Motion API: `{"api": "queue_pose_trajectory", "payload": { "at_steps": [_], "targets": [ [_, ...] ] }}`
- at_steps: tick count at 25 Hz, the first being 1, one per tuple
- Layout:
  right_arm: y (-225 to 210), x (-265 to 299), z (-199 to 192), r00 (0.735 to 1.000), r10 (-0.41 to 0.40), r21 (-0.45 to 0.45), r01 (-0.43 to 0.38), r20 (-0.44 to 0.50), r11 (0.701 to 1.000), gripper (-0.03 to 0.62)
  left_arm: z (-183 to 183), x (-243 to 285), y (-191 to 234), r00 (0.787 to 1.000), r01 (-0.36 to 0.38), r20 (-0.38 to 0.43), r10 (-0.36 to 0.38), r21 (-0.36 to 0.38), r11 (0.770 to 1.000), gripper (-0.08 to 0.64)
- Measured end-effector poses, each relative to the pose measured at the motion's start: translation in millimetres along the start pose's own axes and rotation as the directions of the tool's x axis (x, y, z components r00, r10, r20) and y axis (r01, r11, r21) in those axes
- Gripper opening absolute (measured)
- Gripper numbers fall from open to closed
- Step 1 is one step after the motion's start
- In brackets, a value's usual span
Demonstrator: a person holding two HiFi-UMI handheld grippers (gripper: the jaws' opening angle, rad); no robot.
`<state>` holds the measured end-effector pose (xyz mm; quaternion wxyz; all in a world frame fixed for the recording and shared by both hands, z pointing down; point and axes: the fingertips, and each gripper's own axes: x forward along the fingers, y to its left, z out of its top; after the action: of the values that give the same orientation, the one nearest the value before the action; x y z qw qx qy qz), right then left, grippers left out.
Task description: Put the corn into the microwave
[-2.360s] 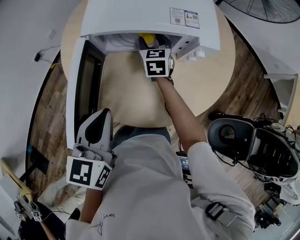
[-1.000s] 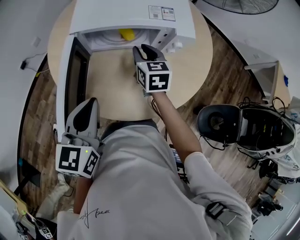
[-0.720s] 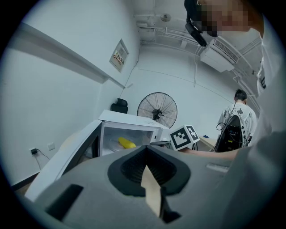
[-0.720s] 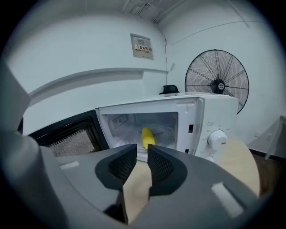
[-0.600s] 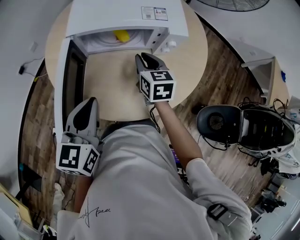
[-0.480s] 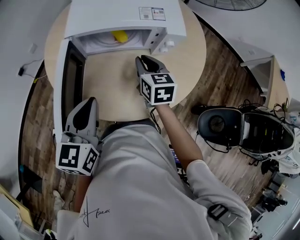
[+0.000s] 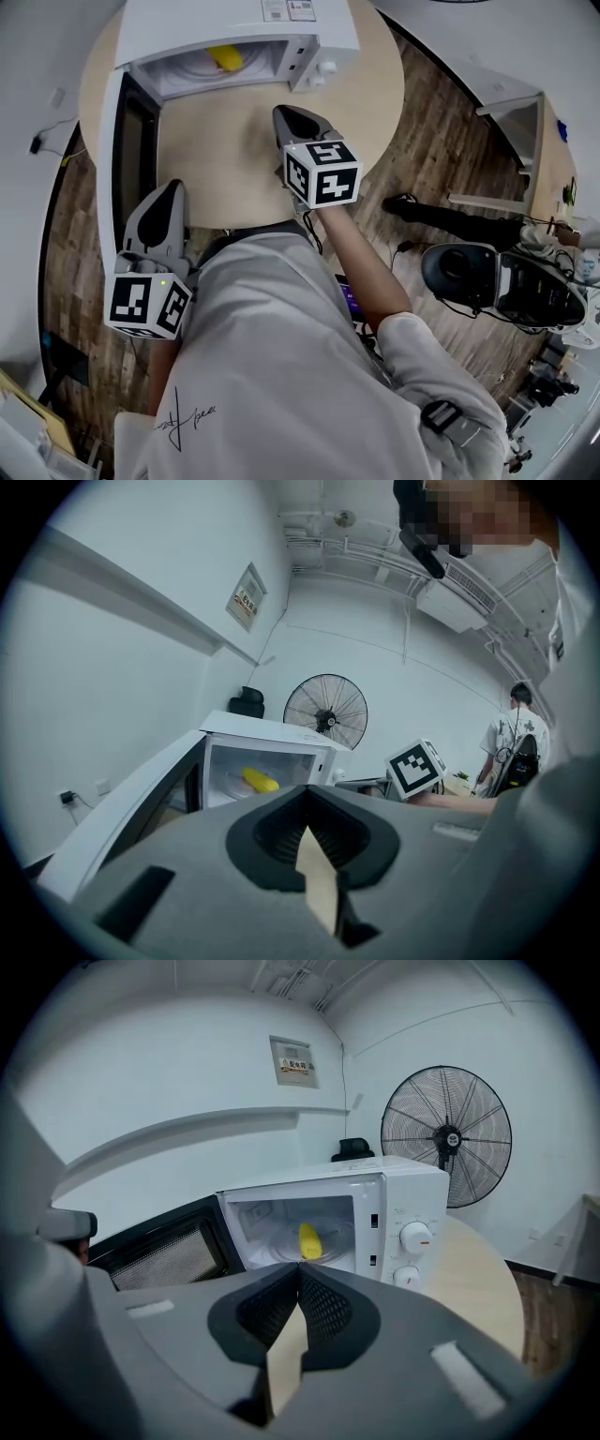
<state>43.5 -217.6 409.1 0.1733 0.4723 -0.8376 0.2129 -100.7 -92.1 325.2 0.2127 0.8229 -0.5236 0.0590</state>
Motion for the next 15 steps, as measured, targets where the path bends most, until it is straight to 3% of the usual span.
{"api": "queue_pose_trajectory", "payload": {
  "at_steps": [15],
  "targets": [
    [13.5, -33.6, -21.3, 0.998, 0.029, 0.009, -0.029, -0.050, 1.000, 0.012, -19.0, -7.4, 17.9, 0.999, -0.011, -0.038, 0.010, -0.017, 1.000, -0.008]
  ]
}}
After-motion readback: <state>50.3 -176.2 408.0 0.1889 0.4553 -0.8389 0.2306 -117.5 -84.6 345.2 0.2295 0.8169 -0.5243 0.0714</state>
